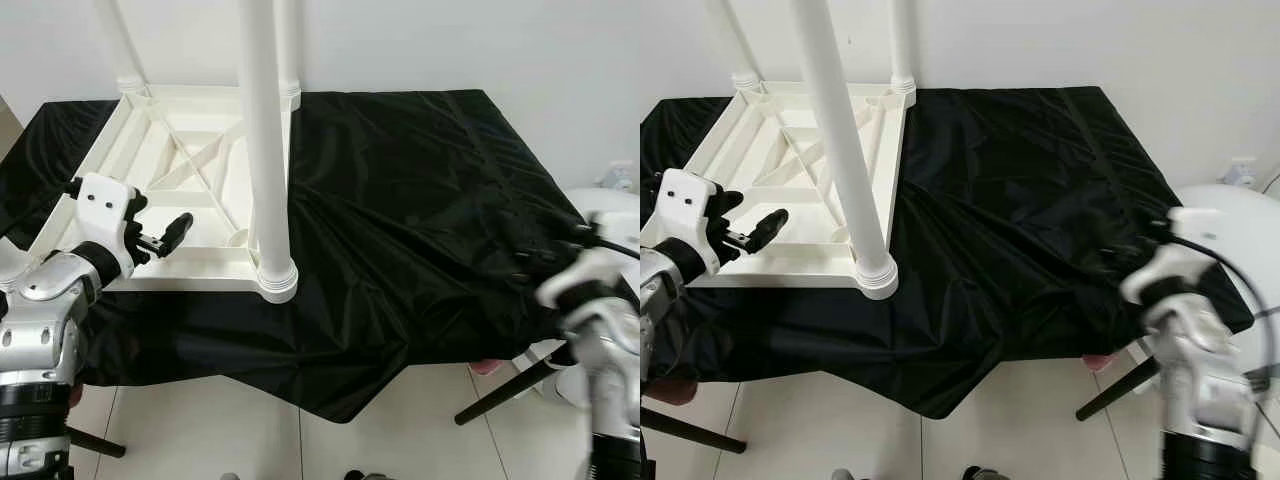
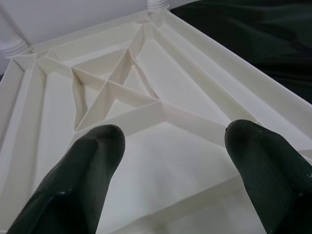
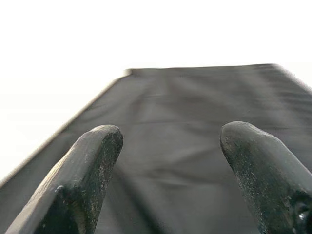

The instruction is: Building children table

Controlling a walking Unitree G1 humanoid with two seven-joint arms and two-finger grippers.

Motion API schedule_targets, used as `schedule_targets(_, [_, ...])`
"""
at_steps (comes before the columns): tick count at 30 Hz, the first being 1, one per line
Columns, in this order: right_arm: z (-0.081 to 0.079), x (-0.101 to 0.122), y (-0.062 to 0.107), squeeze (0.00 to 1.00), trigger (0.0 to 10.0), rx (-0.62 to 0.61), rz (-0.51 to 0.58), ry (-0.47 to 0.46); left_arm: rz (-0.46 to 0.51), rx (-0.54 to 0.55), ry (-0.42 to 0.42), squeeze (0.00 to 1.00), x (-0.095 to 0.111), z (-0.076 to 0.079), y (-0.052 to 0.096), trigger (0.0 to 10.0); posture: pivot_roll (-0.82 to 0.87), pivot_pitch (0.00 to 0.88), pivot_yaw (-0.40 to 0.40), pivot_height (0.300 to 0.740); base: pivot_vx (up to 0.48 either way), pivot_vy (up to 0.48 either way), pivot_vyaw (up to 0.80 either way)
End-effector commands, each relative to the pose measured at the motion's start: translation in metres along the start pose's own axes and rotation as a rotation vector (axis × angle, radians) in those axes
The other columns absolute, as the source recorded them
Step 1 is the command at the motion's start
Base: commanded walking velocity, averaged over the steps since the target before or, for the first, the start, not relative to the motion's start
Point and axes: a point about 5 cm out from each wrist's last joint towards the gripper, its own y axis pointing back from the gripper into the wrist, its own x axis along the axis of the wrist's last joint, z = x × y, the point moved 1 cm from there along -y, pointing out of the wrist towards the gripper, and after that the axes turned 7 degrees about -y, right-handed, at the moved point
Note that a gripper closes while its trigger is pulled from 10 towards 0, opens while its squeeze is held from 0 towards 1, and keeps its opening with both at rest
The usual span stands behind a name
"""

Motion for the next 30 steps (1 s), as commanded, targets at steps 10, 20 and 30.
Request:
schedule_targets(10, [-0.055,-0.032,-0.035,0.00,10.0,0.282,-0.058,-0.055,0.007,0.220,-0.012,0.00,0.002,0.000,0.009,10.0,-0.03,0.156,-0.011,0.740,0.000,0.000,0.00])
schedule_targets(20, [-0.089,-0.046,-0.041,0.00,10.0,0.599,-0.152,-0.080,-0.013,0.183,-0.031,0.00,-0.004,0.011,0.013,10.0,0.00,0.136,-0.039,0.740,0.000,0.000,0.00])
schedule_targets(30, [-0.095,-0.049,-0.040,0.00,10.0,0.701,-0.177,-0.050,-0.025,0.171,-0.038,0.00,-0.008,0.017,0.013,10.0,0.01,0.122,-0.055,0.740,0.000,0.000,0.00])
